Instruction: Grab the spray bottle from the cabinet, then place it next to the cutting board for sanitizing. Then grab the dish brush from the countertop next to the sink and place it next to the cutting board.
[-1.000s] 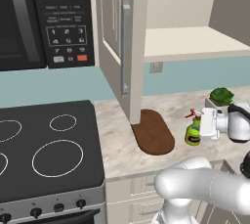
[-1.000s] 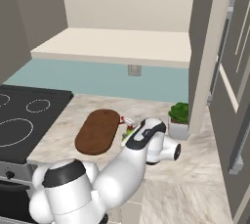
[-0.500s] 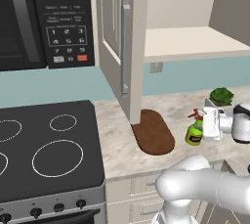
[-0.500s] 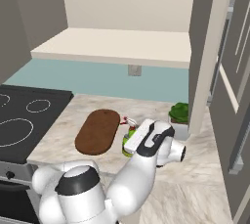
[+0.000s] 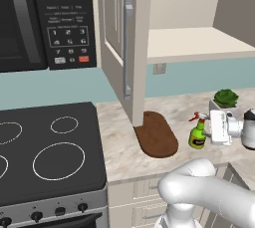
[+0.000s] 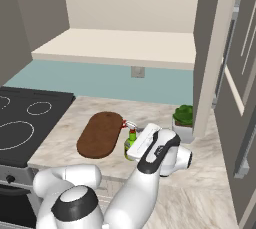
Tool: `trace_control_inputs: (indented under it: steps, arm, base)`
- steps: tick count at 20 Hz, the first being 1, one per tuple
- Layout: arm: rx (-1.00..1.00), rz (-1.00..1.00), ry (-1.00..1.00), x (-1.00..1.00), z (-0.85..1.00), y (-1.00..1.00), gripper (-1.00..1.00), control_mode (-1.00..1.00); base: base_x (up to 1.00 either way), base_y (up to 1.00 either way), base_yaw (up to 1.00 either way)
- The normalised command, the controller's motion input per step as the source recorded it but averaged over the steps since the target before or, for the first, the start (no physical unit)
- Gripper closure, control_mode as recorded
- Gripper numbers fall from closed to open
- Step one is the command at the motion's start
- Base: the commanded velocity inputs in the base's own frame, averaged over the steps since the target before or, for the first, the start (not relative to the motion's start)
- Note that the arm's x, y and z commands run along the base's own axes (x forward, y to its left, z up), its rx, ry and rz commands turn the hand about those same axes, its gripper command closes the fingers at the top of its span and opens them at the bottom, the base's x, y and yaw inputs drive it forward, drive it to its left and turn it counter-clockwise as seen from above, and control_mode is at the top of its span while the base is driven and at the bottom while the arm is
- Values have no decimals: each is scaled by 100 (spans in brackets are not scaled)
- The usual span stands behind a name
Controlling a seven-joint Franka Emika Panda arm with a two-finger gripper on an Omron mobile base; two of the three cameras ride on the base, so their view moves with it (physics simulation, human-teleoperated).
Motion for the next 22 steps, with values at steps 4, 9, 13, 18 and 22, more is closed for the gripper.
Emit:
trace_control_inputs:
  steps: [4,9,13,18,22]
  arm:
    - [0,-7,0,-39,21,-8,-100,-100]
    - [0,-13,-2,-70,48,2,-100,-100]
    - [0,-16,0,-69,60,63,-100,-100]
    - [0,-14,0,-57,90,77,-100,-100]
    - [0,-11,2,-58,100,56,-100,-100]
  base:
    - [0,0,0]
    - [0,0,0]
    - [0,0,0]
    - [0,0,0]
    - [0,0,0]
